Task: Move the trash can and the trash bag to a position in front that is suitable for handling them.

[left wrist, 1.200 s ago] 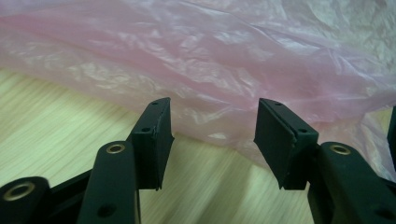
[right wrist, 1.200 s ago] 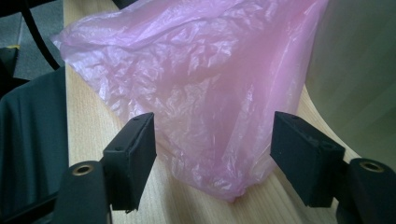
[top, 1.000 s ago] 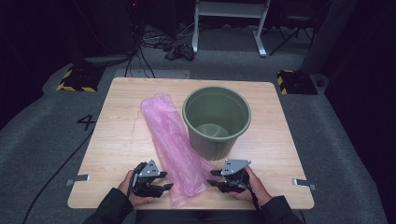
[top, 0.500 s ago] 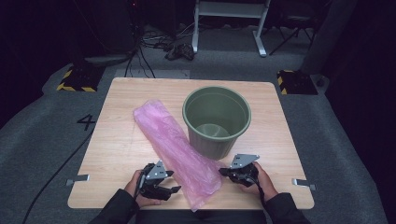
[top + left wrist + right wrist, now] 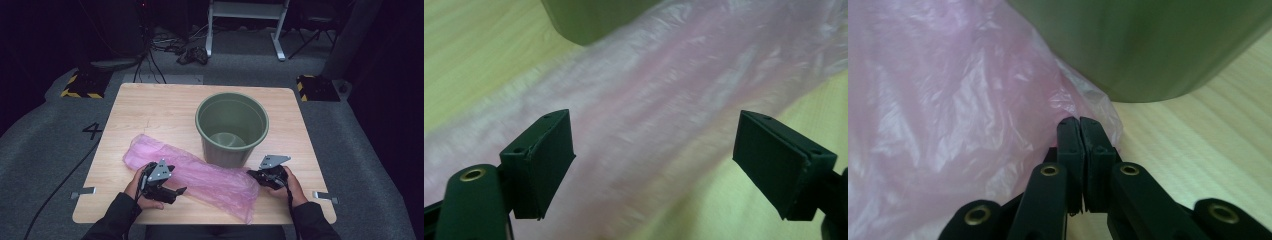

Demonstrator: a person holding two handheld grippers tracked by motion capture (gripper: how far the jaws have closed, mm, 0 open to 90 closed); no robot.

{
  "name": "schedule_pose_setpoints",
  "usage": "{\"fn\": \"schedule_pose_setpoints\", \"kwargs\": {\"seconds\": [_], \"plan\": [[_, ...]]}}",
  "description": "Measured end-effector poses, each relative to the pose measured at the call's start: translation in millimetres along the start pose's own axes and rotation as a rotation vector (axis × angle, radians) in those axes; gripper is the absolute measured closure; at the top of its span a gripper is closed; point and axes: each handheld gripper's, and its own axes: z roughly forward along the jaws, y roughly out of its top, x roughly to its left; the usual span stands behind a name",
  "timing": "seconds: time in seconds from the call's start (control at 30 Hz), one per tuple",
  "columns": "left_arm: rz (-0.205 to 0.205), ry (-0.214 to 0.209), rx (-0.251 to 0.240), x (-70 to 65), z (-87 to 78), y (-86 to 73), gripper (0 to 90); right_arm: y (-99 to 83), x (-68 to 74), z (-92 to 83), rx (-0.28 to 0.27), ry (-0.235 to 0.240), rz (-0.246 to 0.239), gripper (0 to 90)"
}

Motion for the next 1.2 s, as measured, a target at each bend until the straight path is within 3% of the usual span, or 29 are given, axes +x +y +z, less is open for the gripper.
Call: {"fn": "schedule_pose_setpoints", "kwargs": {"seconds": [0.17,0.27,0.4,0.63,0.67,0.73,0.83,0.97,1.03,1.2], "plan": [[0.013,-0.050,0.059,3.0,20.4,8.9,16.0,-2.2,-9.1,-1.3,-0.016,0.001,0.030,86.4],[0.050,-0.076,0.110,-1.1,32.6,12.8,16.1,-3.3,-10.7,-1.9,-0.022,0.001,0.031,84.9],[0.047,-0.106,0.119,-0.4,41.4,15.6,16.2,-3.3,-10.9,-1.3,-0.026,-0.006,0.038,83.3],[0.054,-0.096,0.163,2.4,52.7,16.0,16.2,-3.5,-13.7,-1.6,-0.037,-0.019,0.054,73.0],[0.060,-0.097,0.164,2.8,53.8,16.1,17.1,-3.6,-14.1,-1.7,-0.040,-0.018,0.057,68.3],[0.067,-0.077,0.173,2.4,52.7,16.6,20.2,-3.5,-14.3,-2.4,-0.043,-0.022,0.061,66.2],[0.071,-0.071,0.136,1.8,39.7,16.8,18.8,-2.9,-12.6,-7.3,-0.047,-0.029,0.058,57.3],[0.075,-0.068,0.100,-1.0,20.4,8.7,18.0,-1.7,-5.3,-23.2,-0.074,-0.035,0.041,44.6],[0.068,-0.059,0.111,-3.3,14.1,3.4,18.1,-1.0,-1.7,-32.5,-0.093,-0.040,0.040,41.1],[0.094,-0.097,0.122,-12.3,11.0,0.1,19.3,3.1,3.6,-49.0,-0.144,-0.048,0.047,37.8]]}}
